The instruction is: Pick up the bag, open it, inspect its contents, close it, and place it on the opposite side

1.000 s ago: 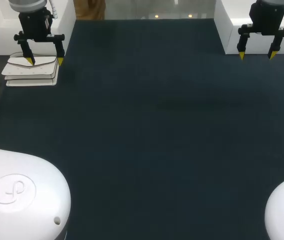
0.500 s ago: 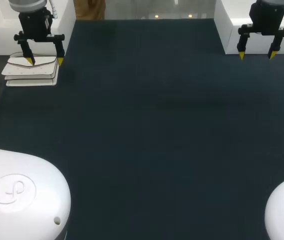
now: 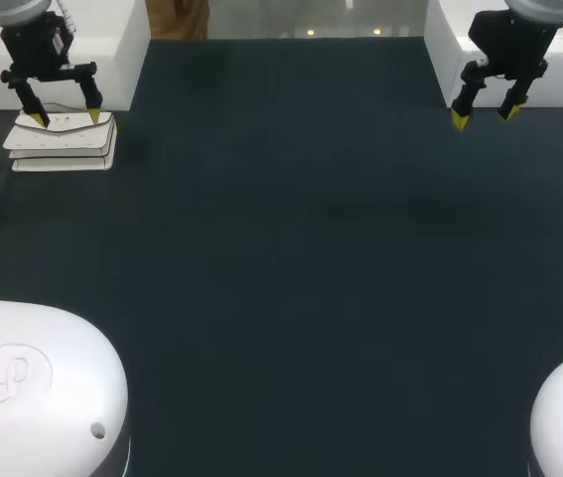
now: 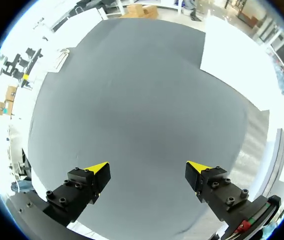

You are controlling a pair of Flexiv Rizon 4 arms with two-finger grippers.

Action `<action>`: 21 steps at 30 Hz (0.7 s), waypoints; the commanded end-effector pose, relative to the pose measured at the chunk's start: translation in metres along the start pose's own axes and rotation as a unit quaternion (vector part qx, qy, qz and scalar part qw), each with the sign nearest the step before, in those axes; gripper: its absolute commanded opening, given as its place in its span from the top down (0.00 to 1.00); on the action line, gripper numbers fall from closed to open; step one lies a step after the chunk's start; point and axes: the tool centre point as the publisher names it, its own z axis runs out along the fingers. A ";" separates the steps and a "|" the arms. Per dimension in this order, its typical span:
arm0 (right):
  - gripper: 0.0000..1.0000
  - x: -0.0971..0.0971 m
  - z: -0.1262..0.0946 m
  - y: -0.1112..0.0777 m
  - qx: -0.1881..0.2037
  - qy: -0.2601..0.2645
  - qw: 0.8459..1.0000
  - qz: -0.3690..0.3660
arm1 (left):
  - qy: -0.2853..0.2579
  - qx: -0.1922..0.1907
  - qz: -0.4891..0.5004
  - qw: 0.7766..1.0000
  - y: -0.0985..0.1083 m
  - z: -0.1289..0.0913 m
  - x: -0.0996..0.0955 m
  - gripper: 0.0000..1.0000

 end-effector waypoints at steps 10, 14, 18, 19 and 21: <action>0.00 0.034 0.034 -0.033 -0.185 0.052 0.937 -0.291 | 0.084 0.018 -0.001 0.996 -0.026 0.027 -0.062 0.00; 0.00 0.041 0.039 -0.042 -0.203 0.064 0.919 -0.333 | 0.091 0.019 0.007 0.996 -0.035 0.032 -0.079 0.00; 0.00 0.042 0.040 -0.043 -0.199 0.071 0.915 -0.344 | 0.106 0.009 0.037 0.994 -0.043 0.035 -0.092 0.00; 0.00 0.042 0.040 -0.043 -0.199 0.071 0.915 -0.344 | 0.106 0.009 0.037 0.994 -0.043 0.035 -0.092 0.00; 0.00 0.042 0.040 -0.043 -0.199 0.071 0.915 -0.344 | 0.106 0.009 0.037 0.994 -0.043 0.035 -0.092 0.00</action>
